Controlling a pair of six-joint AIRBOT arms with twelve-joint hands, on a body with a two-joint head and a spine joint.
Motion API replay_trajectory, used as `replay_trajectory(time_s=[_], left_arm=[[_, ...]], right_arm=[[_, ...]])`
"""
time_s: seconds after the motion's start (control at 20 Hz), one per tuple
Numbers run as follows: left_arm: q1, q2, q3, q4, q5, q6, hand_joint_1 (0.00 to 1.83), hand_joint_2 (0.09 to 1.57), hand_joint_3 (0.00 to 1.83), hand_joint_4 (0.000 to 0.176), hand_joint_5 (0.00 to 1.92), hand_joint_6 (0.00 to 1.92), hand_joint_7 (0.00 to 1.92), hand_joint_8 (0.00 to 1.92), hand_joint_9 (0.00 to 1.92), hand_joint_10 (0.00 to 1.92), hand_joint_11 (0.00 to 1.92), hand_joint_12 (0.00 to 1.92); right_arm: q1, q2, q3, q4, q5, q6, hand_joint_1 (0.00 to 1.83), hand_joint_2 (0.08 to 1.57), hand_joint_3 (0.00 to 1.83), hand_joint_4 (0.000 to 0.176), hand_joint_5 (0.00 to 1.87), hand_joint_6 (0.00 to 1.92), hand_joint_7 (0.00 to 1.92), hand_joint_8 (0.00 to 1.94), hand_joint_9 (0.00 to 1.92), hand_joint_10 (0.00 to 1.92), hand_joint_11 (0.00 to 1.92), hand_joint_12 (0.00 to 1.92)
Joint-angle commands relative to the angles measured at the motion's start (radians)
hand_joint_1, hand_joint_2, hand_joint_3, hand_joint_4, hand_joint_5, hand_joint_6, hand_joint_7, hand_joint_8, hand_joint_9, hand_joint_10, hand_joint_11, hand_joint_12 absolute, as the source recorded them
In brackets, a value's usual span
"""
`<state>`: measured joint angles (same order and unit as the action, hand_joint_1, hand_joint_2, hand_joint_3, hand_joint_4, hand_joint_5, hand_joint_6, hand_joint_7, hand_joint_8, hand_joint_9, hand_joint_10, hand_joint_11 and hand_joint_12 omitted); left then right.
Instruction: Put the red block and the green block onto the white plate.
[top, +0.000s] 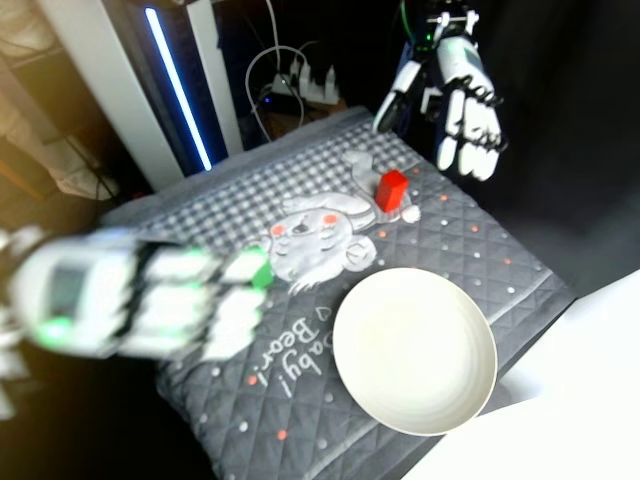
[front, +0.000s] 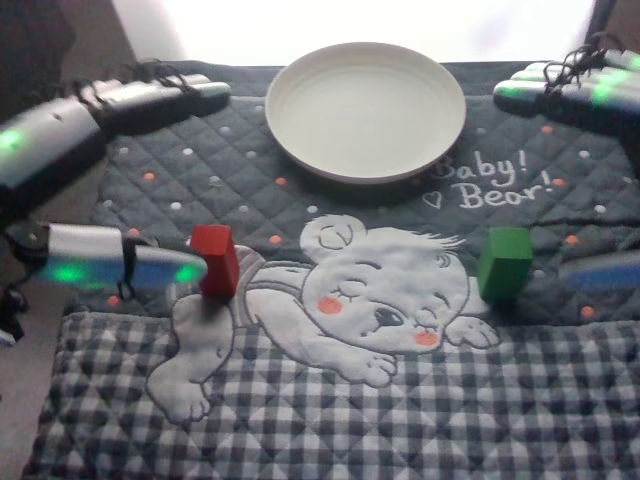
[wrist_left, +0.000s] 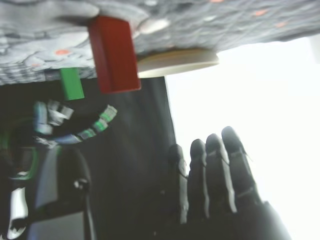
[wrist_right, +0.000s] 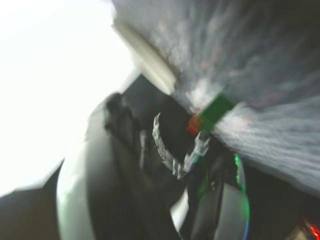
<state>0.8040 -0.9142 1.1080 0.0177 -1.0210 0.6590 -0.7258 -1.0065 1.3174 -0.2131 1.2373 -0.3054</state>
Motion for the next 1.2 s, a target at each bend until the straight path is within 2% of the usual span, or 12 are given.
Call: replay_trajectory(time_s=[0.0,0.1,0.15,0.2,0.3,0.35,0.45,0.7,0.75,0.95,1.05,1.15], left_arm=[[-0.017,-0.008,0.013,-0.025,-0.057,-0.008,0.93,0.92,0.00,0.000,0.09,0.00,0.14,0.00,0.21,0.01,0.00,0.80],[-0.046,-0.038,0.038,0.013,-0.012,-0.032,0.94,0.90,0.00,0.006,0.06,0.00,0.06,0.01,0.12,0.01,0.00,0.50],[-0.057,-0.048,0.045,0.028,0.012,-0.034,0.89,0.89,0.00,0.054,0.04,0.00,0.05,0.00,0.12,0.01,0.00,0.50],[-0.062,-0.053,0.048,0.031,0.022,-0.034,0.89,0.89,0.00,0.069,0.03,0.00,0.07,0.01,0.14,0.01,0.00,0.47],[-0.070,-0.064,0.058,0.036,0.043,-0.034,0.96,0.89,0.00,0.015,0.02,0.00,0.05,0.01,0.11,0.01,0.00,0.37],[-0.072,-0.067,0.062,0.037,0.051,-0.034,0.92,0.89,0.00,0.000,0.11,0.01,0.17,0.01,0.23,0.01,0.00,0.60],[-0.072,-0.068,0.065,0.036,0.062,-0.035,0.94,0.89,0.00,0.000,0.22,0.01,0.31,0.00,0.35,0.00,0.01,0.89],[-0.072,-0.082,0.080,0.037,0.099,-0.039,0.98,0.90,0.01,0.000,0.42,0.02,0.43,0.02,0.37,0.02,0.00,0.85],[-0.072,-0.082,0.081,0.037,0.101,-0.039,1.01,0.90,0.00,0.000,0.48,0.01,0.50,0.01,0.45,0.02,0.00,0.99],[-0.072,-0.088,0.089,0.036,0.114,-0.041,1.02,0.91,0.00,0.000,0.53,0.00,0.45,0.00,0.36,0.01,0.00,0.82],[-0.072,-0.090,0.091,0.036,0.120,-0.042,1.05,0.89,0.00,0.000,0.56,0.00,0.50,0.01,0.40,0.01,0.00,0.84],[-0.071,-0.090,0.092,0.036,0.126,-0.042,1.06,0.91,0.00,0.000,0.53,0.00,0.50,0.00,0.39,0.01,0.00,0.77]], right_arm=[[0.020,-0.008,0.015,0.031,0.047,0.008,0.96,0.80,0.00,0.173,0.25,0.00,0.28,0.00,0.26,0.00,0.00,0.52],[0.068,-0.053,0.051,-0.007,0.004,0.046,0.93,0.82,0.01,0.176,0.24,0.00,0.25,0.00,0.24,0.00,0.00,0.59],[0.096,-0.080,0.073,-0.032,-0.025,0.068,0.93,0.83,0.00,0.176,0.24,0.00,0.23,0.00,0.26,0.00,0.00,0.68],[0.108,-0.096,0.084,-0.040,-0.038,0.072,0.89,0.83,0.00,0.176,0.22,0.00,0.26,0.00,0.31,0.00,0.02,0.86],[0.116,-0.118,0.097,-0.041,-0.051,0.074,0.88,0.82,0.00,0.176,0.25,0.00,0.27,0.00,0.31,0.00,0.00,0.87],[0.116,-0.122,0.099,-0.041,-0.057,0.075,0.87,0.81,0.00,0.176,0.25,0.00,0.28,0.00,0.30,0.00,0.00,0.84],[0.116,-0.125,0.101,-0.044,-0.070,0.075,0.83,0.80,0.00,0.176,0.26,0.00,0.32,0.01,0.32,0.01,0.00,0.81],[0.116,-0.140,0.114,-0.044,-0.098,0.075,0.86,0.86,0.00,0.168,0.35,0.00,0.53,0.01,0.56,0.03,0.15,1.04],[0.116,-0.141,0.115,-0.044,-0.101,0.075,0.88,0.87,0.00,0.162,0.37,0.01,0.56,0.01,0.59,0.04,0.17,1.05],[0.116,-0.144,0.119,-0.046,-0.113,0.075,0.90,0.88,0.00,0.154,0.48,0.00,0.58,0.00,0.66,0.01,0.19,0.95],[0.116,-0.144,0.122,-0.047,-0.121,0.075,0.93,0.88,0.00,0.120,0.52,0.01,0.63,0.02,0.68,0.01,0.20,0.94],[0.116,-0.144,0.123,-0.048,-0.131,0.075,0.97,0.88,0.00,0.061,0.55,0.00,0.67,0.01,0.72,0.01,0.22,1.04]])
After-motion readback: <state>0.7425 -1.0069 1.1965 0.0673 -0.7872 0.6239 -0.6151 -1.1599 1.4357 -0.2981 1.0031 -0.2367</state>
